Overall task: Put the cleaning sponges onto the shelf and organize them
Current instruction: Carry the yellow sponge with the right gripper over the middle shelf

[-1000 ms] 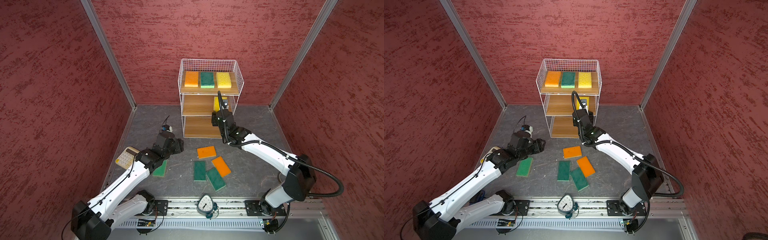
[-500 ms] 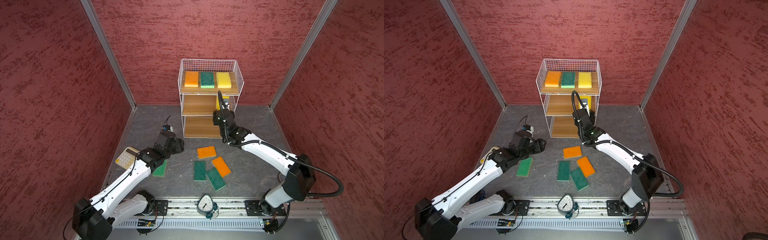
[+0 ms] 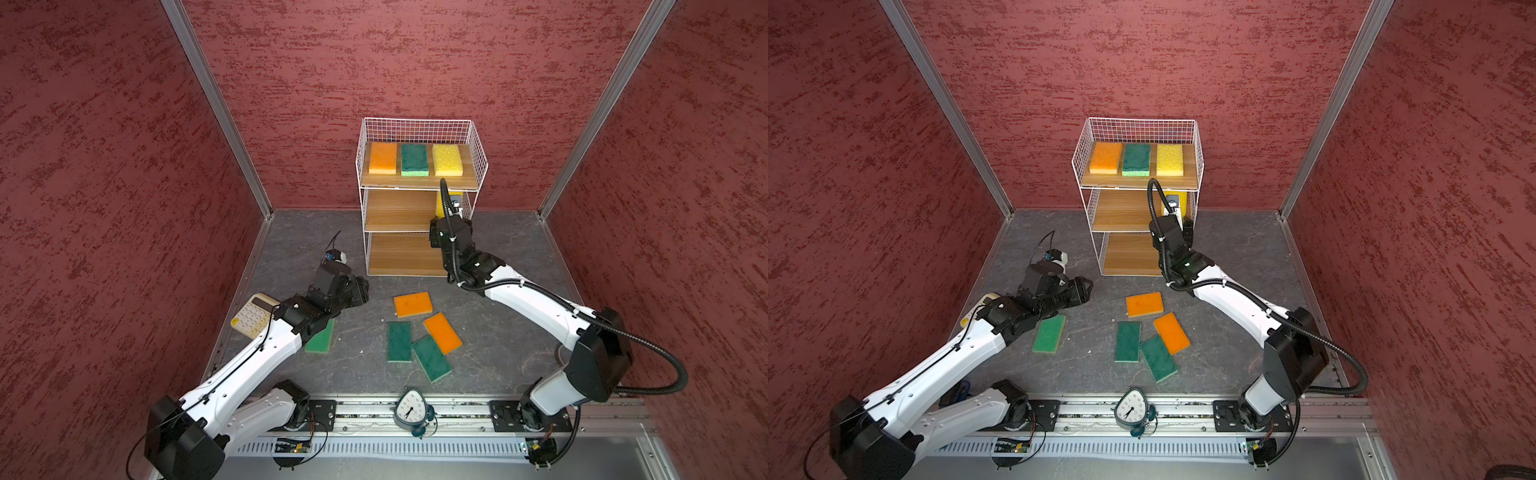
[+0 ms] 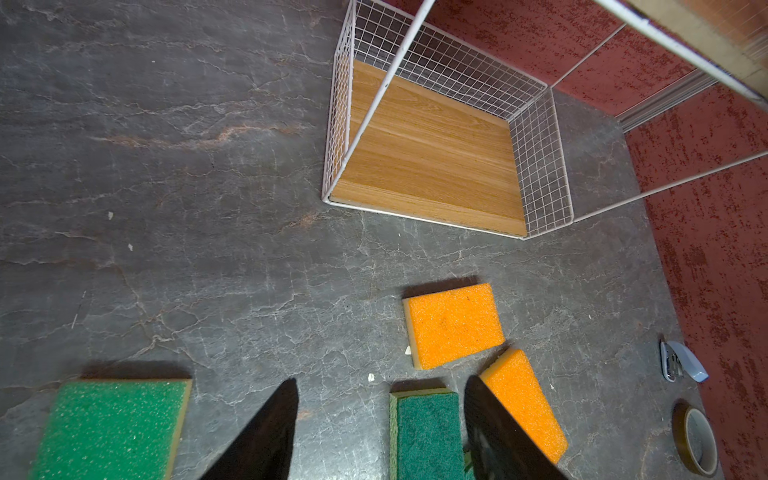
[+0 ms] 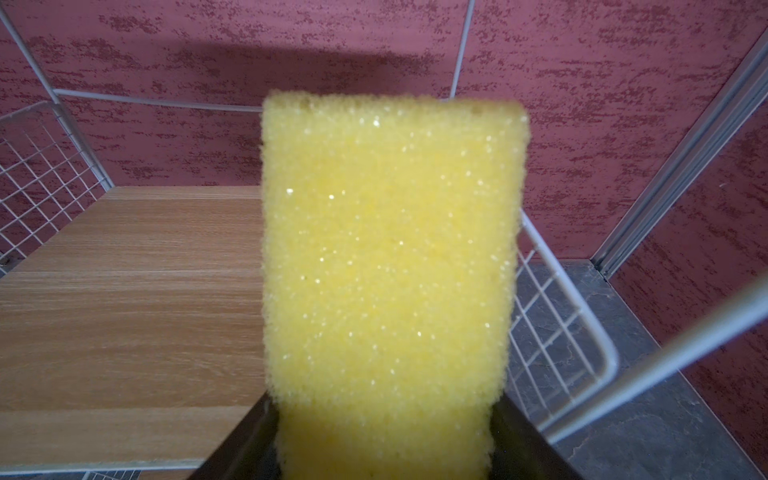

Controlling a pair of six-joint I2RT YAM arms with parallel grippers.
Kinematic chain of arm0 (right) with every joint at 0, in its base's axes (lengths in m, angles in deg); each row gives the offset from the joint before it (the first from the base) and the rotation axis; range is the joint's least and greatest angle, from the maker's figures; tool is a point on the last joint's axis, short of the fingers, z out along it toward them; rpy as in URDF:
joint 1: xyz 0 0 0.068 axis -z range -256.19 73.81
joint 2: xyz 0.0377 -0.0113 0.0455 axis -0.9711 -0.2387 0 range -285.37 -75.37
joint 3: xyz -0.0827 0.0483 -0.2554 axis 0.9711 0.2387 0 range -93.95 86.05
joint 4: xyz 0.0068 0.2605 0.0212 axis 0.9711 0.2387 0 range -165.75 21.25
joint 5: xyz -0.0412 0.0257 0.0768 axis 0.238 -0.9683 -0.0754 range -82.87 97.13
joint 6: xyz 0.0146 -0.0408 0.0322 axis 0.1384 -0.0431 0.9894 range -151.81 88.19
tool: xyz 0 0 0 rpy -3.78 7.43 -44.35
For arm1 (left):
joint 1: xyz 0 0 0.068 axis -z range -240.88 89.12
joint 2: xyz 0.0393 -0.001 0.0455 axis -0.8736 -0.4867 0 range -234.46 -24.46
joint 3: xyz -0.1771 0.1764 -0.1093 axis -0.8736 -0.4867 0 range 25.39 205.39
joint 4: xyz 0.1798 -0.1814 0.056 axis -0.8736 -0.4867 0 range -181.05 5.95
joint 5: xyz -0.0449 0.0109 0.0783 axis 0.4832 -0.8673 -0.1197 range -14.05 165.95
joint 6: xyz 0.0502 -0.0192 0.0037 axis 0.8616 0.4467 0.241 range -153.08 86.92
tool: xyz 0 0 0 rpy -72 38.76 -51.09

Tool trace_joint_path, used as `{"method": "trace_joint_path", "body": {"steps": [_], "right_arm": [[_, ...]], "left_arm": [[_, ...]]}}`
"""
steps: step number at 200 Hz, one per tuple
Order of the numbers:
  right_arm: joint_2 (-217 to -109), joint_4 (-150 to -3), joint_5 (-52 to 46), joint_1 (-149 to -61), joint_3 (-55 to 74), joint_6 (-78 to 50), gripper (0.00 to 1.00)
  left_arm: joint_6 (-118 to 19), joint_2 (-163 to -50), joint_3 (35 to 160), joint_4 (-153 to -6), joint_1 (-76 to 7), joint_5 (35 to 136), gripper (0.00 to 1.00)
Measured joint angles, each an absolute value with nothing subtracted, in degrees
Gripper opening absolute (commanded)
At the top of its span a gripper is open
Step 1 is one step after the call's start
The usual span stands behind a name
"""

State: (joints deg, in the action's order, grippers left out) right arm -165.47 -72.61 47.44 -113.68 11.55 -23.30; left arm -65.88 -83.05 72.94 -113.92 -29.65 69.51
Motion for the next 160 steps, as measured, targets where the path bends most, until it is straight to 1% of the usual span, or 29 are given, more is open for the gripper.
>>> {"method": "trace_joint_path", "body": {"steps": [32, 68, 97, 160], "right_arm": [[-165.47, -72.63, 47.44, -113.23, 11.55, -23.32, 0.67], [-165.50, -72.76, 47.42, -112.81, 11.55, -23.39, 0.75], [-165.50, -72.76, 47.42, -112.77, 11.55, -23.37, 0.79], [-165.50, -72.67, 47.40, -112.72, 11.55, -23.48, 0.82]], "left_arm": [[-66.27, -83.11, 72.94, -113.59, -29.65, 69.54, 0.64], [-66.38, -83.42, 72.94, -113.57, -29.65, 69.56, 0.63], [-66.73, -83.42, 72.94, -113.57, -29.65, 69.58, 0.64], [-66.95, -83.27, 72.94, -113.59, -29.65, 69.56, 0.63]]}}
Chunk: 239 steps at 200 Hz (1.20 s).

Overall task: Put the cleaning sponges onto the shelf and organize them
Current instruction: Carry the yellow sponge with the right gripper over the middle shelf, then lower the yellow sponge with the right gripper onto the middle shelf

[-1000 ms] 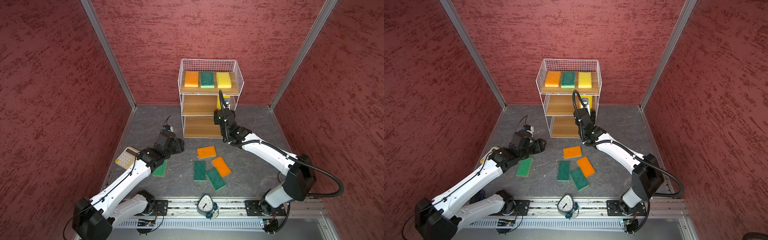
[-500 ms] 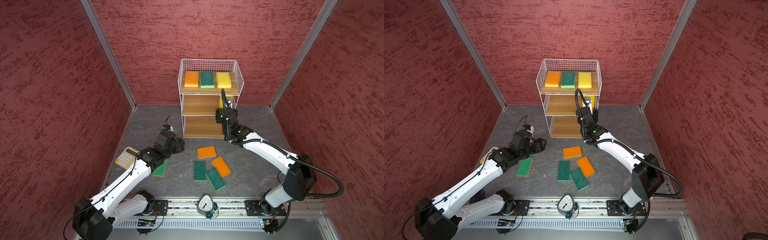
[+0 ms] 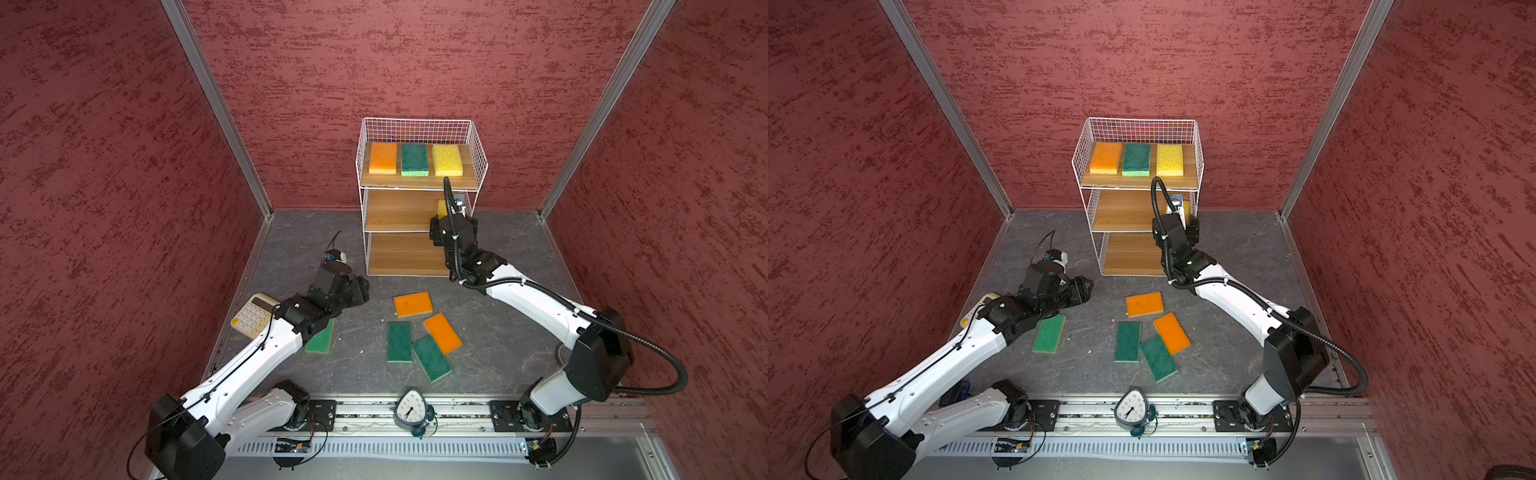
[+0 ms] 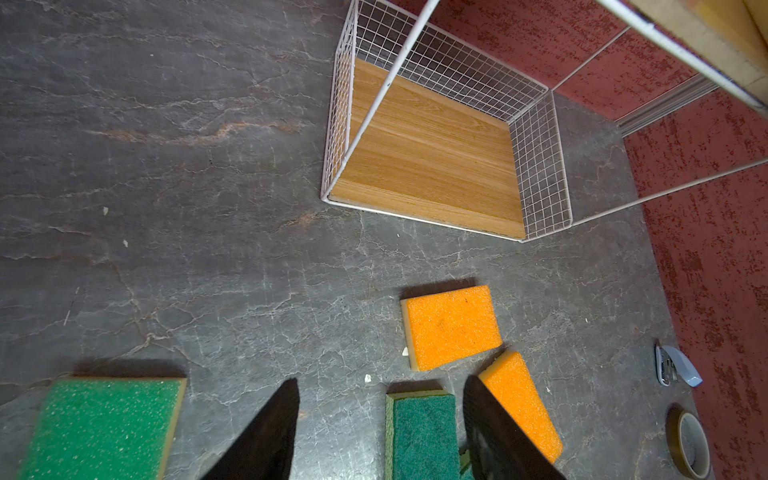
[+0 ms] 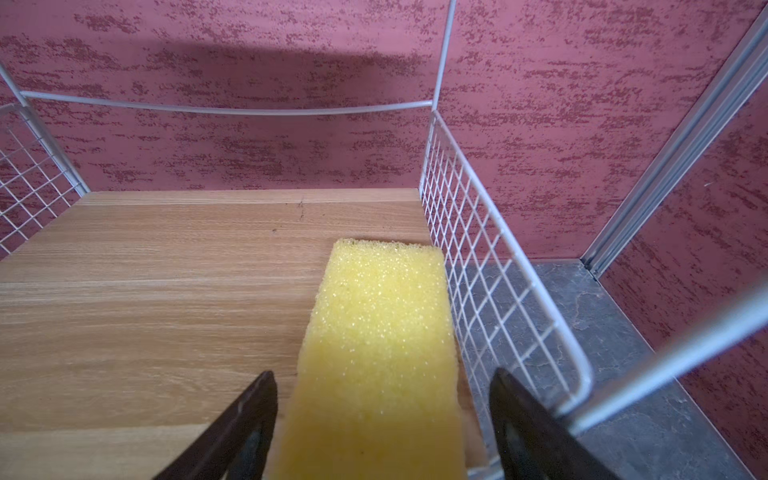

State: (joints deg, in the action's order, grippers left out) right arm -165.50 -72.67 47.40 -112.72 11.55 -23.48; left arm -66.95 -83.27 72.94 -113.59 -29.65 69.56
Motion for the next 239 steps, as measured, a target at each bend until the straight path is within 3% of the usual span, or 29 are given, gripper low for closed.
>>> {"method": "trace_joint_path", "body": {"steps": [164, 207, 239], "right_arm": [[-164.64, -65.46, 45.13, -112.72, 10.26, -21.01, 0.88], [-165.10, -65.29, 45.34, -112.72, 9.82, -20.85, 0.87], [-166.24, -65.11, 45.80, -112.72, 9.58, -20.29, 0.81]], "left_arm": [[-67.06, -78.28, 73.15, -118.29, -29.65, 68.01, 0.65], [-66.67, -78.28, 73.39, -119.20, -29.65, 67.70, 0.65], [-66.64, -78.28, 73.39, -119.23, -29.65, 67.61, 0.65]]}}
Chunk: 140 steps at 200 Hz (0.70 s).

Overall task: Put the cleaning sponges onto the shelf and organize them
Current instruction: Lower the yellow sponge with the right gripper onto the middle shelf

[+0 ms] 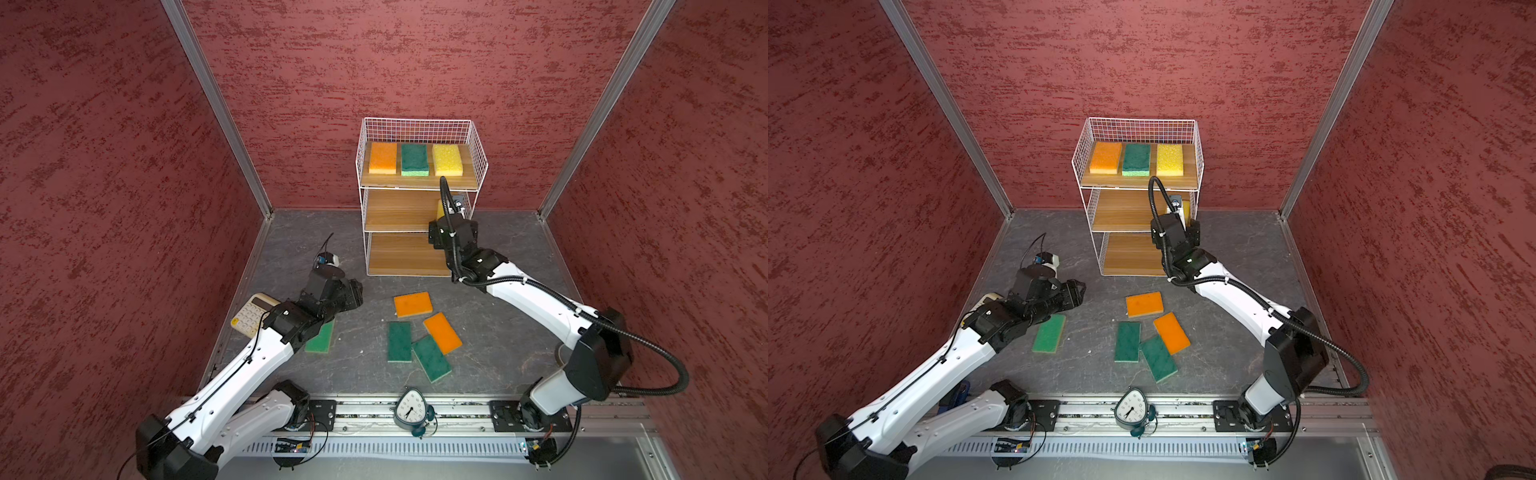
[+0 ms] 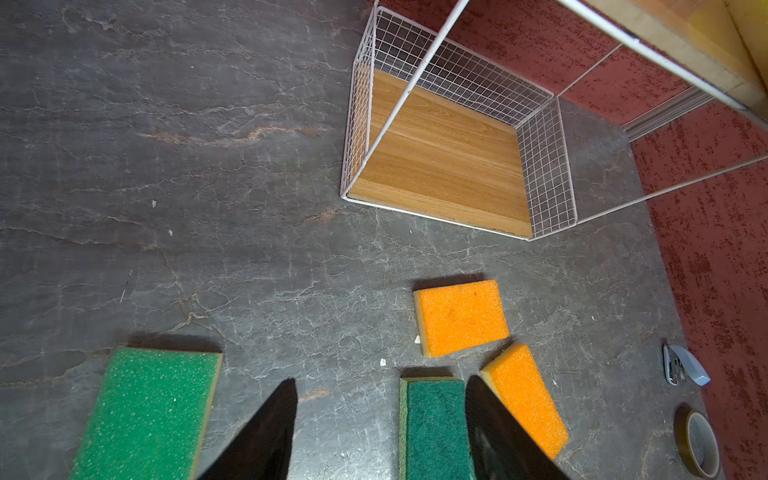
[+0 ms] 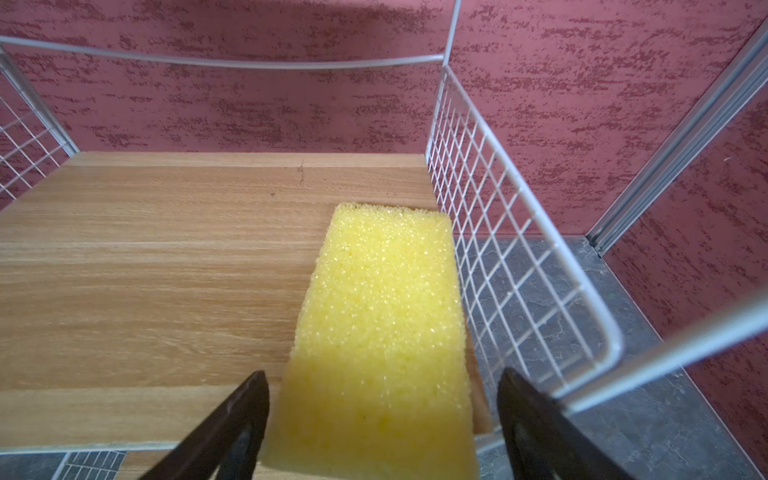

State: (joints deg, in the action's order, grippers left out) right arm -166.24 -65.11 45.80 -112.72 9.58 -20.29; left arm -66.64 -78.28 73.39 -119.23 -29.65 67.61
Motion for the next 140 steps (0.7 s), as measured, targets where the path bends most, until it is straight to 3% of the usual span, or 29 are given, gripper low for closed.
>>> {"method": "trace_joint_path", "body": {"steps": [95, 140], "right_arm": [[-167.18, -65.35, 45.93, -112.66, 9.63, -20.74, 0.68], [-165.58, -66.97, 45.02, -112.61, 11.75, -22.78, 0.66]], "left_arm": [[-66.64, -78.28, 73.39, -119.23, -29.72, 66.87, 0.65], [-66.64, -78.28, 73.39, -119.23, -29.72, 66.87, 0.65]]}}
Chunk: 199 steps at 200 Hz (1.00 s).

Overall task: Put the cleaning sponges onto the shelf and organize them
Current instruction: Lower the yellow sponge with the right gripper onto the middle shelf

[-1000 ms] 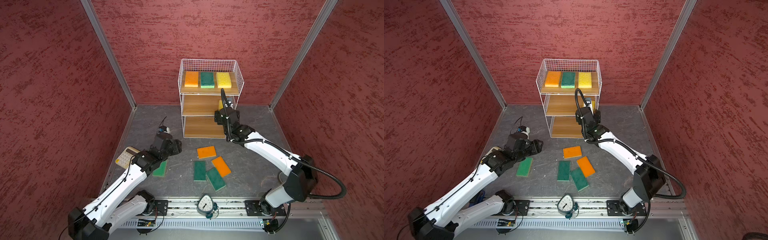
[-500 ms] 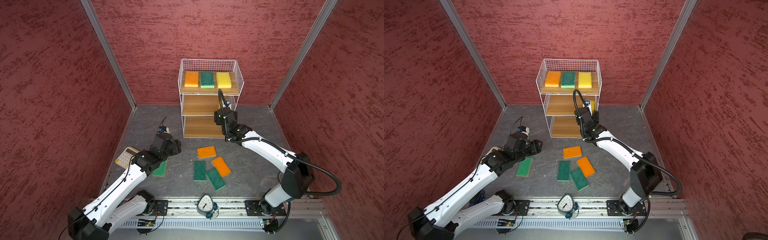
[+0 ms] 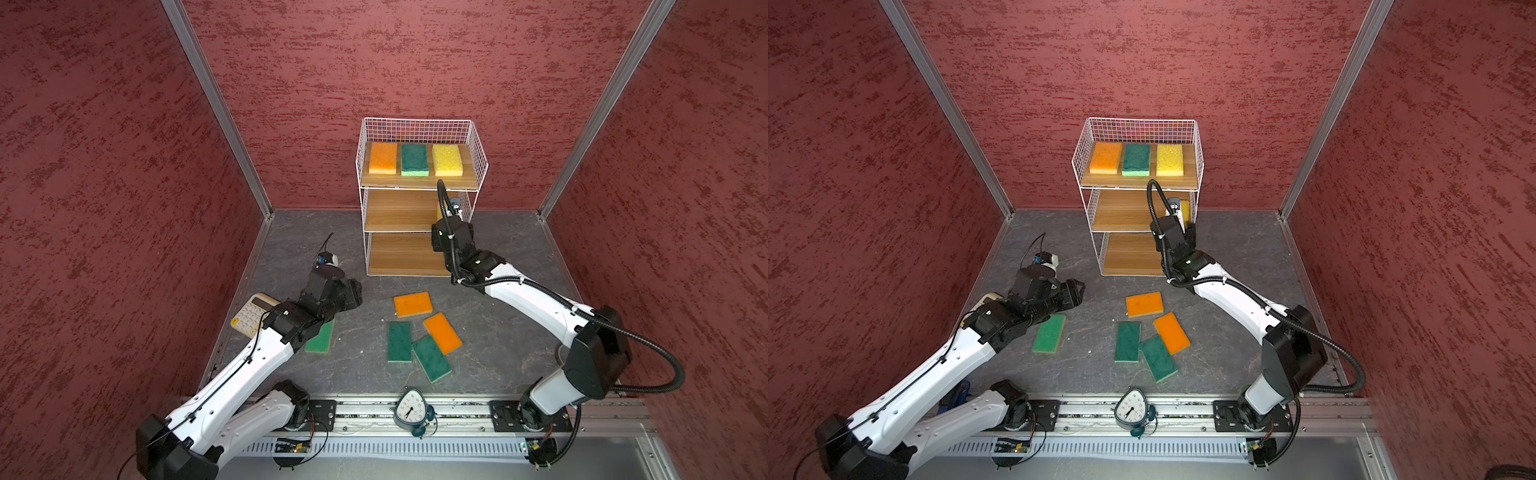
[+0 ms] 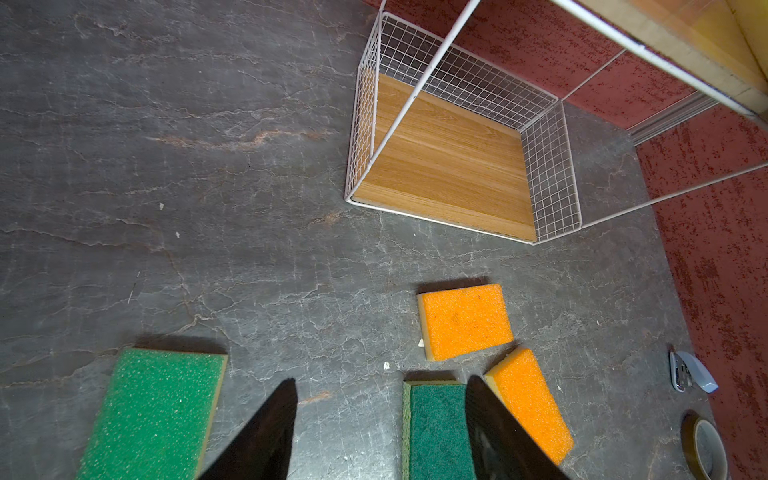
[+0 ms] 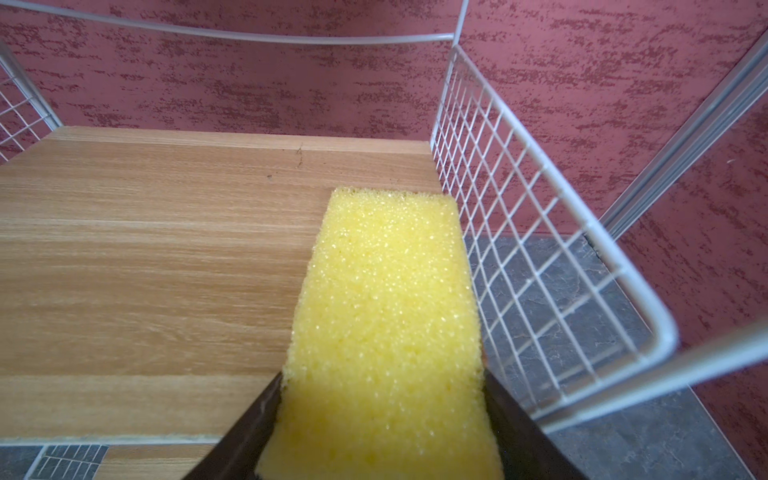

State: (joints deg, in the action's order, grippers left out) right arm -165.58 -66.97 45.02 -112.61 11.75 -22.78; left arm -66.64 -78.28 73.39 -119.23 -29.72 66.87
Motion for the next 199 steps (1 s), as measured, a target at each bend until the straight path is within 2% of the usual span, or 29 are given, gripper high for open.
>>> {"method": "trace_joint_path", "body": {"steps": [106, 199], "right_arm": [[-163.33, -71.93, 42.31, -112.59, 15.42, -28.20, 0.65], [-162.48, -72.43, 42.28, -112.55, 15.57, -29.07, 0.81]], "left_arm": [[-66.64, -78.68, 73.39, -119.14, -29.72, 66.89, 0.65], [-66.64, -78.83, 73.39, -119.14, -29.81, 66.89, 0.66]]}}
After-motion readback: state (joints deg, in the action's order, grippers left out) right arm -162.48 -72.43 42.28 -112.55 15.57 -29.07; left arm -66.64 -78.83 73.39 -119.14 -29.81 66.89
